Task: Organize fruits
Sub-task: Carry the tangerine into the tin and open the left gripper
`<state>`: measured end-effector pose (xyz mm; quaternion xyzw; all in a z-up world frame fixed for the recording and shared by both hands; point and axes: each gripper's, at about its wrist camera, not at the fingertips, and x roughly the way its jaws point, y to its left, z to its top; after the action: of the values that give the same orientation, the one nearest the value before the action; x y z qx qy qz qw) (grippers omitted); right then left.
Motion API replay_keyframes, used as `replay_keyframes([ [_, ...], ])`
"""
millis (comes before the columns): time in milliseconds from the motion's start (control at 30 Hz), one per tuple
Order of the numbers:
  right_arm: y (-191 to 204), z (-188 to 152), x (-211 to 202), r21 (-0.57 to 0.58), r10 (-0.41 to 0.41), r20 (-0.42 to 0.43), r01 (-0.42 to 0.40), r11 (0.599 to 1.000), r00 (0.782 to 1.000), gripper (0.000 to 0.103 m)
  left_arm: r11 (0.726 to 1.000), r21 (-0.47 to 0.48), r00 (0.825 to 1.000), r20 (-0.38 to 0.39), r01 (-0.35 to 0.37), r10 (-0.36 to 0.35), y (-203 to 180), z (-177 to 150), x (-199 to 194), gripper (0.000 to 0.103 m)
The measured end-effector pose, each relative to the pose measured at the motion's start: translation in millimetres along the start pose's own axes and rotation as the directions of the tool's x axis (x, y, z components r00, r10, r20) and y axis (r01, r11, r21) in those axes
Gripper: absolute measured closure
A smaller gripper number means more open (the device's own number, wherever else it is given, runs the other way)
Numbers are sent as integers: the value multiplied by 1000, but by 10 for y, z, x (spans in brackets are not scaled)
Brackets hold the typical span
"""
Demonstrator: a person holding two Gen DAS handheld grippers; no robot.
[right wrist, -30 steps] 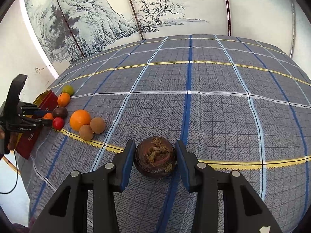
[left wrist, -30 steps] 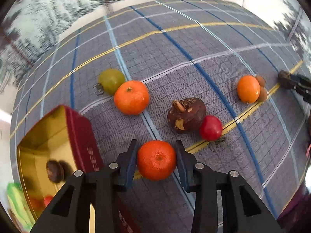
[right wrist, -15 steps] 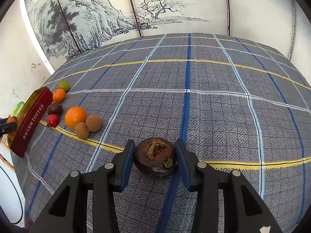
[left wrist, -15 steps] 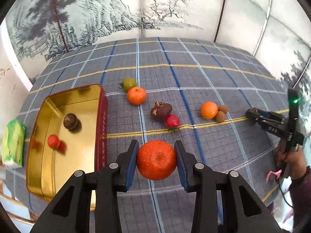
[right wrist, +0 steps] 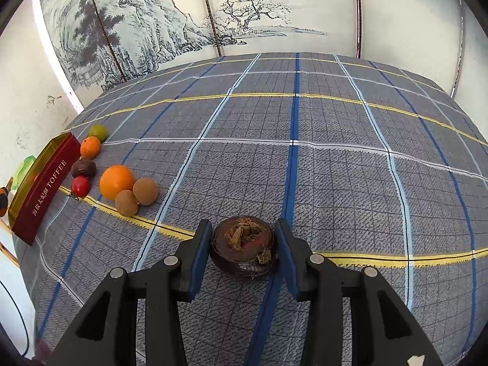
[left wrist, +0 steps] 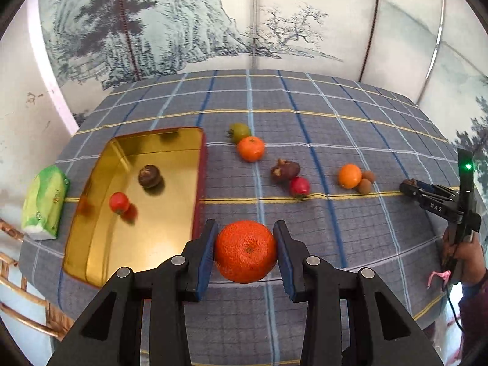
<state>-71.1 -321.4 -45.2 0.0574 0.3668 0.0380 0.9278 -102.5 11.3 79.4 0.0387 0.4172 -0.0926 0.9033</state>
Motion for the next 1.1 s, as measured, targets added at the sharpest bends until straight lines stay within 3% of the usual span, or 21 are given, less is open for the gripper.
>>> replay_keyframes([
  [633, 2, 4, 1, -1, 1, -3, -1, 1000, 1000, 63, 988, -74, 990, 32, -136, 138, 539, -73, 36, 64],
  [1100, 13, 9, 6, -14, -11, -9, 11, 1000, 1000, 63, 972, -129, 980, 5, -194, 196, 979, -123, 279, 64],
])
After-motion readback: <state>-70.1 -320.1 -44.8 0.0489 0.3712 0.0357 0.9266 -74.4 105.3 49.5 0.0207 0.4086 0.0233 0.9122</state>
